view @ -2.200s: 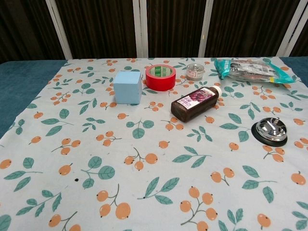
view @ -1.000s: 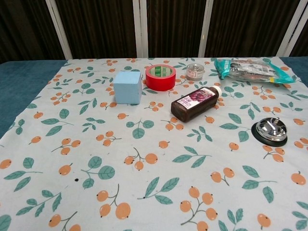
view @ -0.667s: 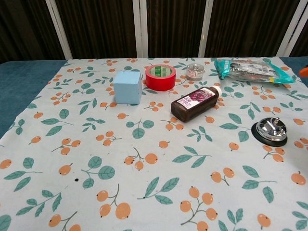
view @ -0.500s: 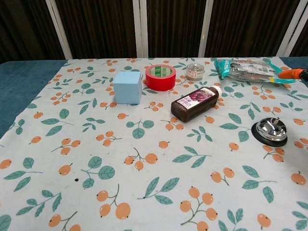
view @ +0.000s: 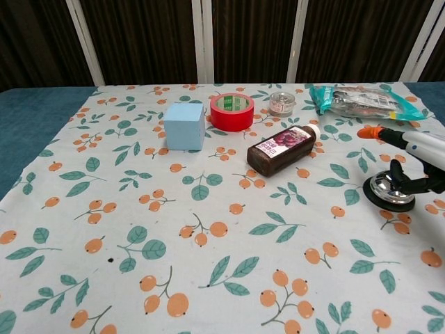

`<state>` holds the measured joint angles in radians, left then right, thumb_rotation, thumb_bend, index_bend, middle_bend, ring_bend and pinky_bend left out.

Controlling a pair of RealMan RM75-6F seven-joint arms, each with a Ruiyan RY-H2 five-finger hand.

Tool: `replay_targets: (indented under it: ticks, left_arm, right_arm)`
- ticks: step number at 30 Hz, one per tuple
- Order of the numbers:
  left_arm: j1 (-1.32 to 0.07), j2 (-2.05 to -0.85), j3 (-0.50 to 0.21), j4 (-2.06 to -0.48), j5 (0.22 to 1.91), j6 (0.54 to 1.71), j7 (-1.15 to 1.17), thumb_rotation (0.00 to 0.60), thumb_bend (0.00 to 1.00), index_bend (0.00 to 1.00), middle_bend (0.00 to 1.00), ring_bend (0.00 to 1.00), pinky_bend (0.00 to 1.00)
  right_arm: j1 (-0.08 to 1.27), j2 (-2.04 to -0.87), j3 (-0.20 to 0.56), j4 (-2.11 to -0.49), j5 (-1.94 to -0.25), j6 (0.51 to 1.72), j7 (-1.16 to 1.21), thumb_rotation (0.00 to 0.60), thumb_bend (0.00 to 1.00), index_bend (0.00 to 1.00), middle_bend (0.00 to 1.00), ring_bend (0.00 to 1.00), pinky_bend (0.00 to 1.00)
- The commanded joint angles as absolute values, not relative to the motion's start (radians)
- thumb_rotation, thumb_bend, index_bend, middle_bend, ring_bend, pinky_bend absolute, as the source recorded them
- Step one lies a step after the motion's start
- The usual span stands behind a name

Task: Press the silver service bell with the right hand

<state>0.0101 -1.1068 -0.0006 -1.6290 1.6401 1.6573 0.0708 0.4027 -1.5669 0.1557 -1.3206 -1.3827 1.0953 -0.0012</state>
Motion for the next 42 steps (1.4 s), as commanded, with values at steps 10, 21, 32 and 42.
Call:
replay_targets:
  ticks: [10, 21, 32, 42]
  left_arm:
    - [0.009, -1.113, -0.001, -1.633, 1.639, 1.649, 0.089, 0.6, 0.27, 0.06, 0.0, 0.0, 0.09]
    - [0.011, -1.116, 0.0, -1.636, 1.642, 1.651, 0.096, 0.6, 0.27, 0.06, 0.0, 0.0, 0.09]
    - [0.013, -1.113, -0.002, -1.639, 1.635, 1.649, 0.094, 0.6, 0.27, 0.06, 0.0, 0.0, 0.09]
    - [0.016, -1.111, -0.004, -1.641, 1.629, 1.65, 0.091, 0.6, 0.27, 0.06, 0.0, 0.0, 0.09]
  right_arm:
    - [0.424, -1.641, 0.132, -1.199, -1.374, 1.071, 0.056, 0.6, 0.87, 0.0, 0.01, 0.01, 0.0]
    - [0.436, -1.685, 0.106, -1.129, -1.38, 1.05, 0.061, 0.6, 0.87, 0.0, 0.01, 0.01, 0.0]
    - [0.441, -1.67, 0.111, -1.162, -1.396, 1.085, 0.037, 0.6, 0.87, 0.0, 0.01, 0.01, 0.0]
    - [0.41, -1.509, 0.146, -1.4, -1.472, 1.254, 0.013, 0.6, 0.87, 0.0, 0.01, 0.0, 0.0]
